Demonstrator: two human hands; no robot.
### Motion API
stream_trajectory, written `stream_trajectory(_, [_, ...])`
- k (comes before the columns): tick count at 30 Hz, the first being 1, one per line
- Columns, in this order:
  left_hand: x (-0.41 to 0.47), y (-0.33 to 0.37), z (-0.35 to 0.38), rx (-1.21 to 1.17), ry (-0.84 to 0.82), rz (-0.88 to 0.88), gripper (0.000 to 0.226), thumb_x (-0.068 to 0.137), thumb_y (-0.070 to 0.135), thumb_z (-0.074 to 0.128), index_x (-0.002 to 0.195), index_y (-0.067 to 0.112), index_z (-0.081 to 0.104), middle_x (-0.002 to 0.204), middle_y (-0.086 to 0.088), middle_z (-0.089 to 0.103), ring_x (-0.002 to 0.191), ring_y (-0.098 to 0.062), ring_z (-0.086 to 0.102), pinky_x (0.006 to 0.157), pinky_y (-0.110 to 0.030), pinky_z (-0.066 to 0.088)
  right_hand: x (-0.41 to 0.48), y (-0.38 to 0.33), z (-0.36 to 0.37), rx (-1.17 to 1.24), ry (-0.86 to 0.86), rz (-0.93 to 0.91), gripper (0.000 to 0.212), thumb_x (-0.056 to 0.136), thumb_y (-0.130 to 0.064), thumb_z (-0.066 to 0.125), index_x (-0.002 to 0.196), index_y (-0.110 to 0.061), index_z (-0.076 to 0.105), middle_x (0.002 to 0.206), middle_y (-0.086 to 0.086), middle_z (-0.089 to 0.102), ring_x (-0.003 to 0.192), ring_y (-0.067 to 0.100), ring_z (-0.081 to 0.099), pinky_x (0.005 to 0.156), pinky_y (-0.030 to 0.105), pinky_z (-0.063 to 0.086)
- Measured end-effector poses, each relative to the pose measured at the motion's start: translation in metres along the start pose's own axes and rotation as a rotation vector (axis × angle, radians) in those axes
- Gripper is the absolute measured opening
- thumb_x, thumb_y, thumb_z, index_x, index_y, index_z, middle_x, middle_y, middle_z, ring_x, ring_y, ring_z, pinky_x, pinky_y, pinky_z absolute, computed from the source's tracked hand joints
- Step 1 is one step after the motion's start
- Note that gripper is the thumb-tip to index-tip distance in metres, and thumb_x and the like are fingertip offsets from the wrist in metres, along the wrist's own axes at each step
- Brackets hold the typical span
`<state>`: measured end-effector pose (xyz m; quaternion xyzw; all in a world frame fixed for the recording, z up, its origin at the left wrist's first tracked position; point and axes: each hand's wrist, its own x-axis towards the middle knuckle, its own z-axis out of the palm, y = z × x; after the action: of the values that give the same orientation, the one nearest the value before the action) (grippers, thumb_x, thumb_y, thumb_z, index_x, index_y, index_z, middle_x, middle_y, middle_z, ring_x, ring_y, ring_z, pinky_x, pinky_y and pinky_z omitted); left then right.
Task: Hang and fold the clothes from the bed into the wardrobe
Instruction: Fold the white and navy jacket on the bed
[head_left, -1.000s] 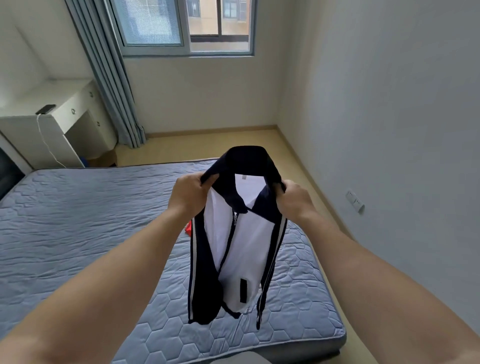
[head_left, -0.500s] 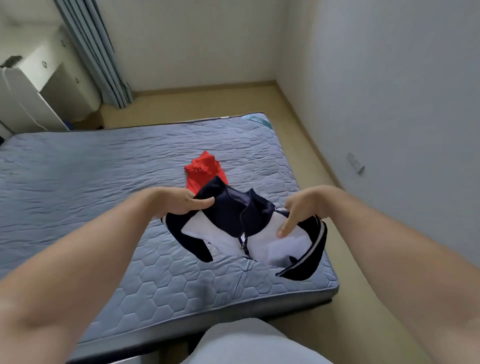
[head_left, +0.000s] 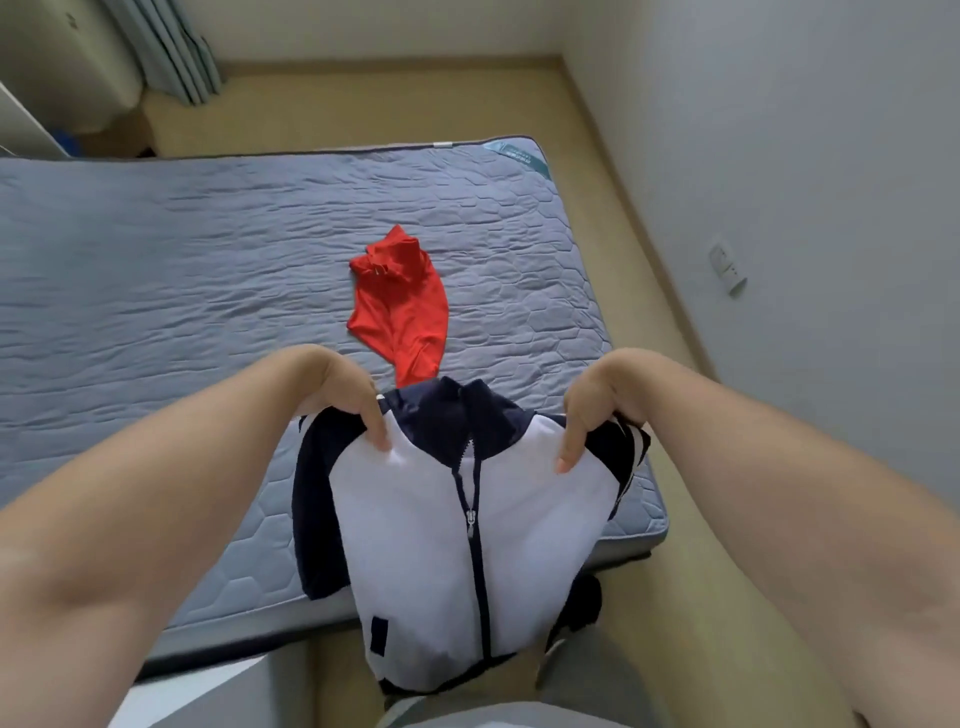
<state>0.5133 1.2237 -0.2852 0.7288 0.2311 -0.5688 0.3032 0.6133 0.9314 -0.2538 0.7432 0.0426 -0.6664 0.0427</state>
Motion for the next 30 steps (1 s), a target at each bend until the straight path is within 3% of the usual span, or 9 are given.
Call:
stream_trajectory(2, [0.029,0.006,-0.013,0.017,0.316,0.058,0.037,0.07,0.032,0.09,0.099,0.017,0.071,0.097,-0.006,0.075,0.088,-0.027,0.074,0.079,-0.038,0.06,0.029,-0.008,-0.029,-0.172,0.246,-0.025,0.061,0.075,-0.037,0.088,0.119,-0.002,0.064,0.106,0.013,0.072,0.096,0.034,0.071,0.08,0.04,0.058])
stream_trajectory(4, [0.066,0.017,-0.027,-0.03,0.59,0.139,0.028,0.071,0.035,0.088,0.081,0.019,0.067,0.081,0.0,0.069,0.081,-0.022,0.069,0.063,-0.026,0.051,0.067,-0.014,-0.062,-0.203,0.575,-0.124,0.049,0.078,-0.039,0.083,0.109,-0.008,0.062,0.095,0.006,0.065,0.087,0.028,0.064,0.068,0.031,0.049])
stream_trajectory(6, [0.114,0.032,-0.041,-0.09,0.896,0.153,0.025,0.08,0.033,0.082,0.086,0.018,0.063,0.088,-0.001,0.066,0.095,-0.029,0.065,0.067,-0.031,0.048,0.121,-0.02,-0.096,-0.012,0.831,-0.257,0.039,0.086,-0.034,0.075,0.114,-0.009,0.063,0.11,0.011,0.065,0.099,0.031,0.061,0.074,0.032,0.046])
stream_trajectory(9, [0.199,0.052,-0.045,-0.11,1.271,-0.007,0.041,0.088,0.026,0.066,0.125,0.014,0.052,0.126,-0.01,0.06,0.12,-0.036,0.053,0.097,-0.045,0.043,0.21,-0.024,-0.127,0.263,0.993,-0.46,0.058,0.095,-0.035,0.064,0.145,-0.012,0.046,0.144,0.016,0.047,0.132,0.033,0.046,0.105,0.04,0.041])
stream_trajectory(11, [0.257,0.065,-0.029,-0.073,1.23,-0.034,0.042,0.087,0.018,0.06,0.128,0.013,0.049,0.131,-0.012,0.056,0.122,-0.036,0.05,0.099,-0.046,0.041,0.271,-0.014,-0.13,0.298,0.955,-0.489,0.061,0.097,-0.033,0.061,0.15,-0.012,0.039,0.147,0.015,0.042,0.137,0.032,0.042,0.111,0.041,0.036])
stream_trajectory(14, [0.337,0.079,0.021,-0.013,1.033,0.013,0.034,0.085,0.009,0.055,0.118,0.016,0.055,0.124,-0.009,0.058,0.118,-0.036,0.054,0.093,-0.046,0.044,0.359,0.025,-0.109,0.326,0.835,-0.345,0.049,0.095,-0.023,0.057,0.143,-0.013,0.048,0.142,0.016,0.049,0.129,0.033,0.049,0.105,0.038,0.041])
stream_trajectory(19, [0.439,0.099,0.099,0.065,0.78,0.083,0.051,0.093,0.008,0.048,0.142,0.021,0.047,0.145,-0.001,0.047,0.129,-0.029,0.048,0.099,-0.041,0.042,0.472,0.097,-0.05,0.398,0.634,-0.074,0.038,0.093,-0.023,0.059,0.125,-0.005,0.053,0.134,0.023,0.053,0.118,0.037,0.055,0.086,0.035,0.043])
stream_trajectory(25, [0.504,0.134,0.146,0.256,0.606,0.248,0.055,0.096,0.006,0.043,0.148,0.026,0.041,0.153,0.005,0.04,0.132,-0.024,0.047,0.095,-0.036,0.043,0.548,0.119,-0.004,0.621,0.414,0.055,0.08,0.09,-0.048,0.068,0.141,0.004,0.034,0.136,0.017,0.056,0.124,0.034,0.055,0.079,0.032,0.041])
stream_trajectory(30, [0.529,0.168,0.16,0.265,0.61,0.355,0.05,0.1,0.01,0.042,0.147,0.028,0.042,0.151,0.006,0.042,0.128,-0.023,0.05,0.091,-0.036,0.047,0.573,0.13,0.007,0.642,0.516,0.087,0.027,0.094,-0.014,0.052,0.118,-0.002,0.06,0.127,0.021,0.062,0.116,0.04,0.059,0.077,0.032,0.041])
